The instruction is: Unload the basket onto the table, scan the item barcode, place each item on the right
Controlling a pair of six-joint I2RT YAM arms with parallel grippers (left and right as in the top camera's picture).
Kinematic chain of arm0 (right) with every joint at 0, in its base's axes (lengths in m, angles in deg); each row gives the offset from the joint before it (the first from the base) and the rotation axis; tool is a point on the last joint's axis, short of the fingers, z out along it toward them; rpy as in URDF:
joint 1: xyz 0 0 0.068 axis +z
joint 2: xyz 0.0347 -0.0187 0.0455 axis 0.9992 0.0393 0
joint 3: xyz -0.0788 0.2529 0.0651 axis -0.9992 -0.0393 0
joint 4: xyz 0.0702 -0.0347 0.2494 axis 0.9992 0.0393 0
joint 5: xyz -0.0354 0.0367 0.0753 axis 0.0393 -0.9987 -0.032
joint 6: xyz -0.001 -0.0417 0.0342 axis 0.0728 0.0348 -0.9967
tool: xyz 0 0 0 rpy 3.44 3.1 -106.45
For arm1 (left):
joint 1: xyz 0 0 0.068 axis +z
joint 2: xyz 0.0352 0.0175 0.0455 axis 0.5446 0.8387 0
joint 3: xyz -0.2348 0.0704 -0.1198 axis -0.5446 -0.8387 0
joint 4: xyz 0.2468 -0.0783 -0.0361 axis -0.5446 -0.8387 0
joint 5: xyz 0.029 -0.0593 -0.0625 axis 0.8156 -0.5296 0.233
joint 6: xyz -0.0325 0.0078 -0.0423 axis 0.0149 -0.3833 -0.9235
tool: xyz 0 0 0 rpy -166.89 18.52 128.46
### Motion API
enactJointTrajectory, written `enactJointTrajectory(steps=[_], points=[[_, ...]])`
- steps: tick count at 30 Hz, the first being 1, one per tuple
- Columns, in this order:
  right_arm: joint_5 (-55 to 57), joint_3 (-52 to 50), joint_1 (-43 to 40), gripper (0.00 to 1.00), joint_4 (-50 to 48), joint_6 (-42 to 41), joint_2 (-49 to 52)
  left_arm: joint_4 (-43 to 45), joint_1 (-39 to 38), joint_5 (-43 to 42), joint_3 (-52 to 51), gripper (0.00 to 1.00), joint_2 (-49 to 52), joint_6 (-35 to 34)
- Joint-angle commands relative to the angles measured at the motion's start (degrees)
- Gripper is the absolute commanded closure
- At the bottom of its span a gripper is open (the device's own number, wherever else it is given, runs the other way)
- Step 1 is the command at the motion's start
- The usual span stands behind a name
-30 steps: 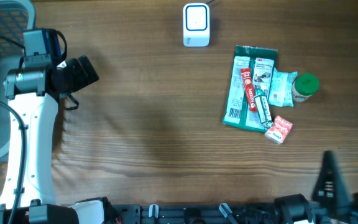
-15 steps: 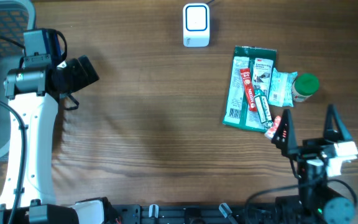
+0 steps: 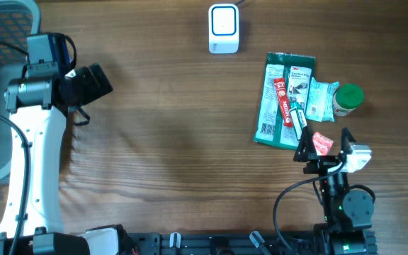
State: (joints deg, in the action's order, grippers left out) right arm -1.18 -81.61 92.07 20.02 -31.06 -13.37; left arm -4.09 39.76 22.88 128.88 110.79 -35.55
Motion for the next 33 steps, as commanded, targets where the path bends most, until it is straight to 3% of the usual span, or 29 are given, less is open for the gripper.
enactJointTrajectory(steps=[1,22,33], points=[[0.81,-0.04,-0.26,0.0,-0.31,0.31,0.13,0.13,0.22,-0.24,0.74,0.0,0.28,-0.09],[0.79,-0.04,-0.26,0.0,-0.31,0.31,0.17,0.11,0.09,-0.26,0.74,0.0,-1.33,-0.09],[0.79,-0.04,-0.26,0.0,-0.31,0.31,0.17,0.15,0.17,0.39,0.74,0.0,-33.77,0.26]])
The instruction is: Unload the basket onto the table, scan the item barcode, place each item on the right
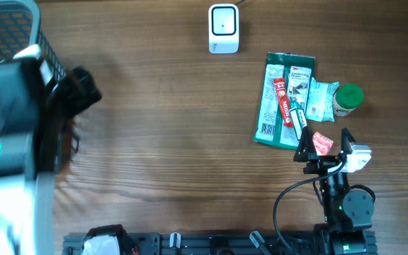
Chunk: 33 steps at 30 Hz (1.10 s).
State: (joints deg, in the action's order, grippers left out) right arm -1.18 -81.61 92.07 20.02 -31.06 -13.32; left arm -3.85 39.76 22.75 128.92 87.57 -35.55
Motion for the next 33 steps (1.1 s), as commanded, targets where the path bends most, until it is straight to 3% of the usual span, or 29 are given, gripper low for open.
enactJointTrajectory(steps=[1,8,17,23,26,30,33], points=[[0.79,-0.04,-0.26,0.0,-0.31,0.31,0.13,-0.11,0.17,1.33,0.7,0.0,-13.73,0.31],[0.79,-0.04,-0.26,0.0,-0.31,0.28,0.13,-8.02,0.17,-4.24,-2.32,0.0,-32.06,-0.11],[0.79,-0.04,-0.26,0.0,-0.31,0.31,0.13,-1.09,-0.28,-5.14,-21.35,0.0,-57.46,-0.33],[0.79,-0.04,-0.26,0.0,-0.31,0.31,0.13,18.71,-1.31,-10.08,-36.15,0.0,-60.33,-0.31],[0.79,-0.04,-0.26,0.0,-0.31,0.31,0.13,38.23,-2.05,-10.01,-45.94,0.0,-60.33,-0.28],[0.79,-0.04,-0.26,0.0,-0.31,0.31,0.13,73.0,-2.05,-9.99,-64.02,0.0,-60.33,-0.31],[0.79,-0.04,-0.26,0.0,-0.31,0.31,0.13,82.86,-2.05,-8.9,-71.1,0.0,-60.33,-0.31]])
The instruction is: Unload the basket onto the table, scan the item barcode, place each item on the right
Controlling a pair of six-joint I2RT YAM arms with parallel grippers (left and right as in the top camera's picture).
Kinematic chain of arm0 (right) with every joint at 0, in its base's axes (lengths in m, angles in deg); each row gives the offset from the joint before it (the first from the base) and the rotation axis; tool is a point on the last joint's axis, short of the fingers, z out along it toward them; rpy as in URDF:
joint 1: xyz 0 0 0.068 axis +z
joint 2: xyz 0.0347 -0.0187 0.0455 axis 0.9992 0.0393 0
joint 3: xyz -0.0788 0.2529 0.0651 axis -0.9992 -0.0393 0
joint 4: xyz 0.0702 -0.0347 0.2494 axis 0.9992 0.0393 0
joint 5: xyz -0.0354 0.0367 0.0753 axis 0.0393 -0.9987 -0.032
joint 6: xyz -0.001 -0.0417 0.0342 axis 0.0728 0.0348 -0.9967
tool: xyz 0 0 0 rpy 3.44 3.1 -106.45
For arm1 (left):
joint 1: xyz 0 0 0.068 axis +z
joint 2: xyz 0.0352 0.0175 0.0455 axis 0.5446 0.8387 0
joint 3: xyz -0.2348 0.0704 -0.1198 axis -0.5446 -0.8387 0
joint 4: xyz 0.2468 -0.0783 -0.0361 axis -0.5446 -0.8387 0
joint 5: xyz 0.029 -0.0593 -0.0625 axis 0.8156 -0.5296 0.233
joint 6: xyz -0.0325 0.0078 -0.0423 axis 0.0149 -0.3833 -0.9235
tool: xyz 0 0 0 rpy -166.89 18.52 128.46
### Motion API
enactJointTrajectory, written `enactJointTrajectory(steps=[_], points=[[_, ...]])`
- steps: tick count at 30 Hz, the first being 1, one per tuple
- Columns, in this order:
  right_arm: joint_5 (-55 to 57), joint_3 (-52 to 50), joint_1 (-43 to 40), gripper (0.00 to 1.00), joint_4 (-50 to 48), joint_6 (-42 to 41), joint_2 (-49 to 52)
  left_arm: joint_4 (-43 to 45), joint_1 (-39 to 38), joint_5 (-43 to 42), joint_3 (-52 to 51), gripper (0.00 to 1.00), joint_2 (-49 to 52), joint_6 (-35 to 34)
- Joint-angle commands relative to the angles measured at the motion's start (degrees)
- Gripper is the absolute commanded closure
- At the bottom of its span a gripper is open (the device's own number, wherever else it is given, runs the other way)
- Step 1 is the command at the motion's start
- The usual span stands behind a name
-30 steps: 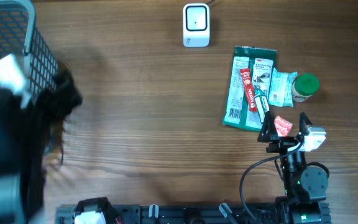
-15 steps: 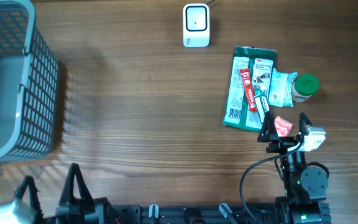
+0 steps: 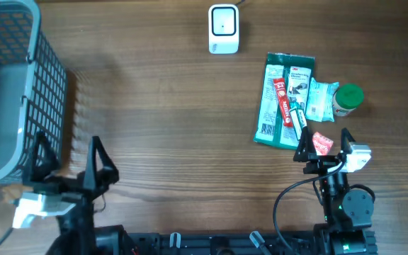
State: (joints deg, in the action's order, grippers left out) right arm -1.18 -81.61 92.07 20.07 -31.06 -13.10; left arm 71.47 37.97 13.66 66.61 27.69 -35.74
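Note:
A pile of items lies at the right: a flat green package (image 3: 269, 106), a red tube (image 3: 282, 98) on top of it, a pale pouch (image 3: 321, 98) and a green-lidded bottle (image 3: 348, 98). A small red packet (image 3: 321, 144) lies just below the pile, seen between the fingers of my right gripper (image 3: 324, 147), which stands open. The white scanner (image 3: 223, 29) sits at the far middle of the table. My left gripper (image 3: 69, 161) is open at the front left, with nothing between its fingers.
A grey mesh basket (image 3: 48, 85) occupies the far left corner, just beyond my left gripper. The scanner's cable leads off the far edge. Both arm bases stand along the front edge of the wooden table (image 3: 168, 127).
My left arm, which loomed blurred over the basket at the left, now sits low at the front left with its gripper open. The basket is uncovered. The right arm and the items have not moved.
First my left arm reached along the left edge with its gripper beside the basket. Then it was blurred and large over the basket. Now it rests at the front left. The right gripper stayed open over the red packet throughout.

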Motion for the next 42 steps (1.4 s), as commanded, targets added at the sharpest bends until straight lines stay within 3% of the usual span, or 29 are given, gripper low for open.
enactJointTrajectory(steps=[1,11,21,23,42], points=[[0.79,-0.04,-0.26,0.0,-0.35,0.31,-0.09,8.59,-0.26,0.59,-10.45,0.0,-0.44,-0.11],[0.79,-0.04,-0.26,0.0,-0.35,0.31,-0.09,-1.36,-0.26,5.95,-17.33,0.0,-0.44,-0.09],[0.79,-0.04,-0.26,0.0,-0.35,0.31,-0.09,-21.22,-0.24,7.06,-17.31,0.0,-0.48,1.77],[0.79,-0.04,-0.26,0.0,-0.35,0.33,-0.09,-21.09,-0.22,6.82,-17.31,0.0,-0.48,5.29],[0.79,-0.04,-0.26,0.0,-0.35,0.31,-0.09,-20.98,-0.22,6.82,-17.31,0.0,-0.42,5.22]])
